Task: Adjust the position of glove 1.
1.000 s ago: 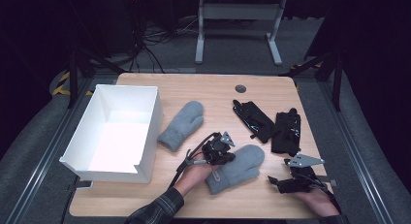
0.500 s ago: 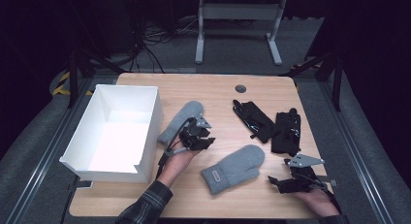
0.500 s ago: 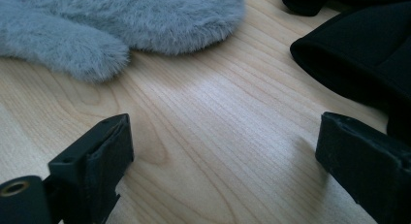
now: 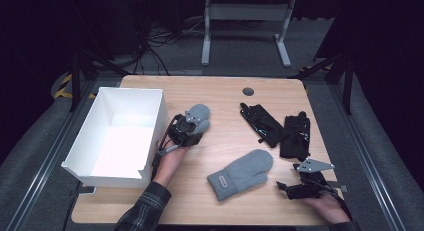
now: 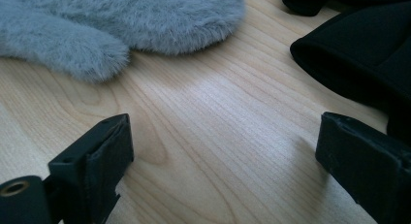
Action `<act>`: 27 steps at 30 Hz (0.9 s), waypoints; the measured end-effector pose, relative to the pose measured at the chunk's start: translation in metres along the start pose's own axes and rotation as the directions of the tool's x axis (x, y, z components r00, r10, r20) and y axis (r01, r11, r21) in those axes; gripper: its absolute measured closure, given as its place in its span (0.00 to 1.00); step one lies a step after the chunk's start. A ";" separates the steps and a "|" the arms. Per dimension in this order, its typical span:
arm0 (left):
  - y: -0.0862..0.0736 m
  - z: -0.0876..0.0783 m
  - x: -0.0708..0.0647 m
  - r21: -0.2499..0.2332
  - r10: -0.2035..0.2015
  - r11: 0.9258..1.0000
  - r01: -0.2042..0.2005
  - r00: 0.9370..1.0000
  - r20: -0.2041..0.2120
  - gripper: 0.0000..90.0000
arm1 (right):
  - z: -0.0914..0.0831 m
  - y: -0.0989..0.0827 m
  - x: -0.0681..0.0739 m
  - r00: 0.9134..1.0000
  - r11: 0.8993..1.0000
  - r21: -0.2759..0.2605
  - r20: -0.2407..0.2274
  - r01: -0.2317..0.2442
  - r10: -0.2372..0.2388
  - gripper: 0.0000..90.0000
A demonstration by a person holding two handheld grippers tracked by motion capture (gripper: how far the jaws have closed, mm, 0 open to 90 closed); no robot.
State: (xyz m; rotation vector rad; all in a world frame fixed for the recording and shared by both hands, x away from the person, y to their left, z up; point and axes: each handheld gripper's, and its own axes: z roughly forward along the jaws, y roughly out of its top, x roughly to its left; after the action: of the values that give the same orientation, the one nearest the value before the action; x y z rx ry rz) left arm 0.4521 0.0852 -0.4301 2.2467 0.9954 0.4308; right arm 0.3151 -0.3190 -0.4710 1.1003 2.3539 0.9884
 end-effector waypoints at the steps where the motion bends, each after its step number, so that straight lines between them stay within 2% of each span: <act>1: -0.002 0.003 0.002 0.012 -0.003 1.000 0.003 1.000 0.000 0.66 | 0.000 0.000 0.000 1.000 1.000 0.000 0.000 0.000 0.000 0.08; 3: -0.004 0.009 0.003 0.034 -0.020 0.999 0.020 1.000 -0.006 0.67 | 0.000 0.000 0.000 1.000 1.000 0.000 0.000 0.000 0.000 0.08; 6: -0.006 0.016 0.002 0.071 -0.011 0.997 0.012 1.000 -0.022 0.73 | 0.000 0.000 0.000 1.000 1.000 0.000 0.000 0.000 0.000 0.08; 8: -0.006 0.018 0.001 0.076 -0.006 0.997 0.008 0.999 -0.032 0.82 | 0.000 0.000 0.000 1.000 1.000 0.000 0.000 0.000 0.000 0.08; 10: -0.006 0.017 0.002 0.079 -0.020 0.997 0.022 0.999 -0.027 0.90 | 0.000 0.000 0.000 1.000 1.000 0.000 0.000 0.000 0.000 0.08; 14: -0.005 0.015 0.001 0.068 -0.033 0.997 0.034 0.999 -0.017 0.97 | 0.000 0.000 0.000 1.000 1.000 0.000 0.000 0.000 0.000 0.08; 18: -0.004 0.010 -0.001 0.040 -0.053 0.998 0.051 0.998 0.031 0.97 | 0.000 0.000 0.000 1.000 1.000 0.000 0.000 0.000 0.000 0.08; 21: -0.001 0.004 -0.006 0.019 -0.048 0.999 0.047 0.996 0.069 0.98 | 0.000 0.000 0.000 1.000 1.000 0.000 0.000 0.000 0.000 0.08; 22: -0.001 0.004 -0.006 0.019 -0.048 0.999 0.047 0.996 0.069 0.98 | 0.000 0.000 0.000 1.000 1.000 0.000 0.000 0.000 0.000 0.08; 27: 0.006 -0.002 -0.026 -0.001 0.011 1.000 -0.011 0.990 0.140 0.98 | 0.000 0.000 0.000 1.000 1.000 0.000 0.000 0.000 0.000 0.08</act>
State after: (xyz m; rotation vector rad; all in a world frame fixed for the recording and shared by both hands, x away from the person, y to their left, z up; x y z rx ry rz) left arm 0.4371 0.0638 -0.4254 2.2497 0.9110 0.2738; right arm 0.3151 -0.3190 -0.4710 1.1003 2.3538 0.9888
